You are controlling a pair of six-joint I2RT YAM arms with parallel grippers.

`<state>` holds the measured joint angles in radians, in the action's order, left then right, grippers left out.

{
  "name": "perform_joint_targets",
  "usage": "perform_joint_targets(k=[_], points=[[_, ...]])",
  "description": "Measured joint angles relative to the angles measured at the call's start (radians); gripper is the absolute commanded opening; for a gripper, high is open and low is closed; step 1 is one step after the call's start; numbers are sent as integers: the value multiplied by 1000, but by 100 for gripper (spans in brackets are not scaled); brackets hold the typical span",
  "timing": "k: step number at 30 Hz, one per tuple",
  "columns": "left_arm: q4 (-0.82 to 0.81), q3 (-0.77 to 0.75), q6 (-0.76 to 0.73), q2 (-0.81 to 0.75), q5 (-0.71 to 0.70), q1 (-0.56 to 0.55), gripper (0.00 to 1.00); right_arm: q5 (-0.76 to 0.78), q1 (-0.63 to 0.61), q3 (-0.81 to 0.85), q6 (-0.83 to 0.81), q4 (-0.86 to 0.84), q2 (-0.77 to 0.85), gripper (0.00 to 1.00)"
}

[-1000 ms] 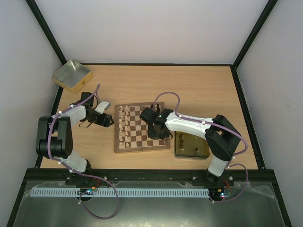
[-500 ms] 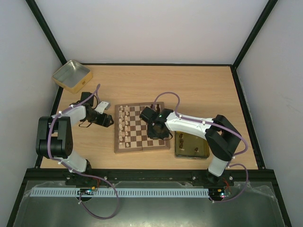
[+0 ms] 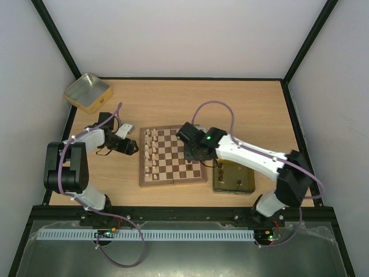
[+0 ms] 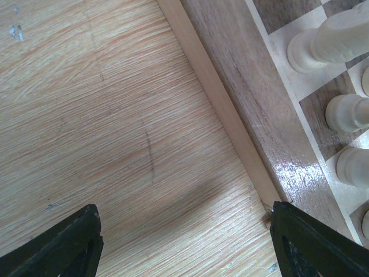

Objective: Set up the chess pieces on the board
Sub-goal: Place the chess piece on the chessboard, then pick up the chess piece from the storage box.

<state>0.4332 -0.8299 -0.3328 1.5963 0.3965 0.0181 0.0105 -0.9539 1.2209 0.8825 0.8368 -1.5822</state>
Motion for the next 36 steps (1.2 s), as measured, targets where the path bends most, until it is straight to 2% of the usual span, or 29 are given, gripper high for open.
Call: perform_joint_targets(k=[7, 11, 17, 27, 36], points=[[0, 0, 0, 0, 0, 0, 80, 70, 89, 0, 16, 69, 202, 22], [0, 0, 0, 0, 0, 0, 80, 104, 176, -145, 35, 143, 276, 22], [0, 0, 0, 0, 5, 0, 80, 80, 240, -337, 66, 234, 370, 23], [2, 0, -3, 5, 16, -2, 80, -35, 313, -536, 124, 180, 504, 25], [3, 0, -4, 5, 18, -5, 80, -84, 394, -583, 120, 110, 515, 26]])
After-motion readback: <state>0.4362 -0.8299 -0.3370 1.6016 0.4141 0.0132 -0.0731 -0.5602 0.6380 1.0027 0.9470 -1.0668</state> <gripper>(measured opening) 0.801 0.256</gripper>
